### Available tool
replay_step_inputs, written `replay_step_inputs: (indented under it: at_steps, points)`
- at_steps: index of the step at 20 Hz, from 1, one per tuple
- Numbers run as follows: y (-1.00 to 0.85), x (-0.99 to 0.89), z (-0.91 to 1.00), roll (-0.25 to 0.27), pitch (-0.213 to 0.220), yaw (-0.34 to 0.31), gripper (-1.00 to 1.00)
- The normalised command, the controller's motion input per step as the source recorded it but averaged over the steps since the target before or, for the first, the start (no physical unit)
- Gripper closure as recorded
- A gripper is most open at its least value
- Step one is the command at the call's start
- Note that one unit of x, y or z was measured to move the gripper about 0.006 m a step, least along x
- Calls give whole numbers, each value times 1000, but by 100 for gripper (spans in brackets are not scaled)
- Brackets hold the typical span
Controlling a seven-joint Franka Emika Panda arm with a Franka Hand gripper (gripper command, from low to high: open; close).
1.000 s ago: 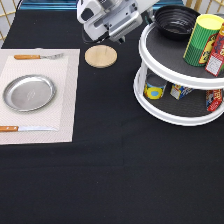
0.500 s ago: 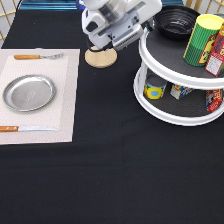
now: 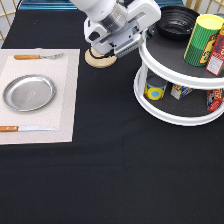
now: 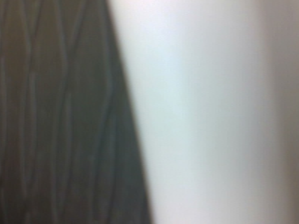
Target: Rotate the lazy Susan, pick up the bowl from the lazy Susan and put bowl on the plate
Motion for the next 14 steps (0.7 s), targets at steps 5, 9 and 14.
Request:
replay_step_inputs:
  at_steps: [5,9,14]
  points:
    - [102,754,0,-48,0,0,-100]
    - [79,844,0,-46,0,0,-100]
    - [95,895,0,-40,3,4,-100]
